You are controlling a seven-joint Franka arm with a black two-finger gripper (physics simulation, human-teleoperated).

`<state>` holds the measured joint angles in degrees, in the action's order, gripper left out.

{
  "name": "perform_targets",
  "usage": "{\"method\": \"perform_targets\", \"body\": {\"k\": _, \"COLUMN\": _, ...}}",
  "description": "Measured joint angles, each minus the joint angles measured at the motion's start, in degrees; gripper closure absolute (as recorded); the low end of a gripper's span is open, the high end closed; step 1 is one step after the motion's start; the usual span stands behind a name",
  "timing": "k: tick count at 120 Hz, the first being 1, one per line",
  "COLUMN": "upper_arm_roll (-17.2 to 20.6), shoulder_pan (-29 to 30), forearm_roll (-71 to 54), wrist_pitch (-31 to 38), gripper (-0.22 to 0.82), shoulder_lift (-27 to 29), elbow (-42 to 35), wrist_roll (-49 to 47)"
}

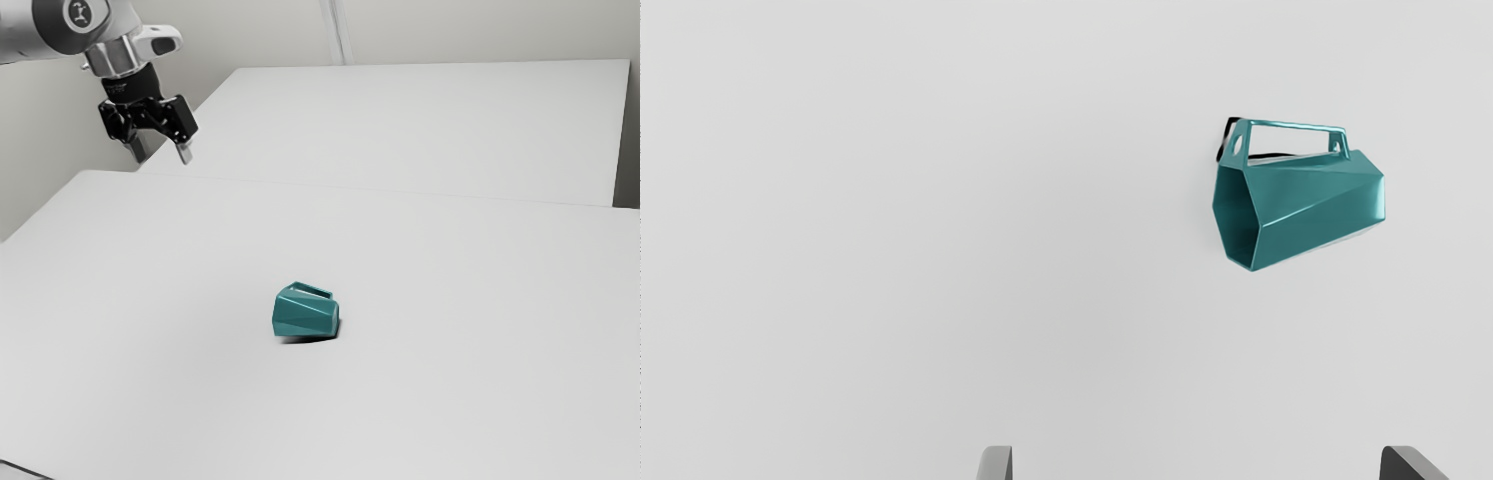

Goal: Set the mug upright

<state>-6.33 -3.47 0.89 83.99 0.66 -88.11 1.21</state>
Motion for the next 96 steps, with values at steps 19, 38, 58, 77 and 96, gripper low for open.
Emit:
{"method": "perform_targets", "body": {"k": 19, "upper_arm_roll": 0.00, "shoulder_pan": 0.38, "forearm_roll": 0.02, "wrist_pitch": 0.21, "gripper": 0.00, "shoulder_lift": 0.00, "elbow": -0.02, "wrist_roll": 0.07}}
{"method": "perform_targets", "body": {"k": 38, "upper_arm_roll": -0.05, "shoulder_pan": 0.50, "forearm_roll": 2.58, "wrist_pitch": 3.69, "gripper": 0.00, "shoulder_lift": 1.43, "elbow": -4.48, "wrist_roll": 0.86}}
{"method": "perform_targets", "body": {"k": 58, "upper_arm_roll": -0.34, "shoulder_pan": -1.01, "forearm_roll": 9.92, "wrist_pitch": 13.44, "gripper": 0.00, "shoulder_lift": 4.56, "elbow": -14.99, "wrist_roll": 4.24}}
{"method": "perform_targets", "body": {"k": 77, "upper_arm_roll": -2.21, "shoulder_pan": -1.45, "forearm_roll": 20.62, "wrist_pitch": 23.21, "gripper": 0.00, "shoulder_lift": 6.16, "elbow": -25.03, "wrist_roll": 10.12}}
{"method": "perform_targets", "body": {"k": 96, "upper_arm_roll": -4.50, "shoulder_pan": -0.86, "forearm_roll": 31.07, "wrist_pitch": 30.62, "gripper": 0.00, "shoulder_lift": 6.04, "elbow": -32.03, "wrist_roll": 17.86}}
